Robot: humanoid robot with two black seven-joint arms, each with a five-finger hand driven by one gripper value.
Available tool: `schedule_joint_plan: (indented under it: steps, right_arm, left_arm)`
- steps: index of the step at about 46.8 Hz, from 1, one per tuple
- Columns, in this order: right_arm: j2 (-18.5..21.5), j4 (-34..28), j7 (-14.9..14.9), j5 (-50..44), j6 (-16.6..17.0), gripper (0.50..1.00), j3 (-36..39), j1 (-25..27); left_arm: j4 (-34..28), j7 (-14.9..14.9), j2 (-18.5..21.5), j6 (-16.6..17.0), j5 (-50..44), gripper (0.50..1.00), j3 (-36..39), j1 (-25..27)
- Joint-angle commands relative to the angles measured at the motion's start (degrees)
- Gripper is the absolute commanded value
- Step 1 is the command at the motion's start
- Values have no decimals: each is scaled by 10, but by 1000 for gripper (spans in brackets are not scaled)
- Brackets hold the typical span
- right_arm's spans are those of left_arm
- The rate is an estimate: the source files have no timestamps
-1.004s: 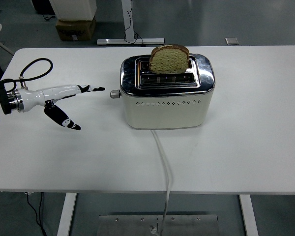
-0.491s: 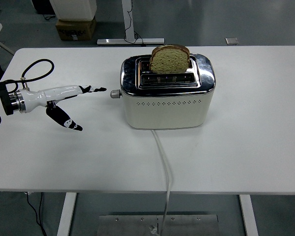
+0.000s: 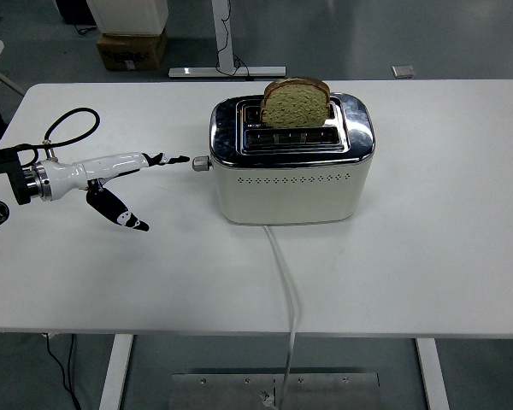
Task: Press down toaster
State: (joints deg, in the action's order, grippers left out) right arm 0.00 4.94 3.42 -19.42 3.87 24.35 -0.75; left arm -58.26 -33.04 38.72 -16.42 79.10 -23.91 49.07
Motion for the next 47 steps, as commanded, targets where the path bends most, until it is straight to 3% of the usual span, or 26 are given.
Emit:
schedule_joint_plan:
  steps: [1, 47]
  right_arm:
    - [0, 0, 0, 0, 0, 1000, 0, 0]
    - [0, 0, 0, 0, 0, 998, 0, 0]
  left_arm:
    - [0, 0, -1, 0, 0, 1000, 0, -3]
    - [7, 2, -21, 1, -1, 1000, 0, -5]
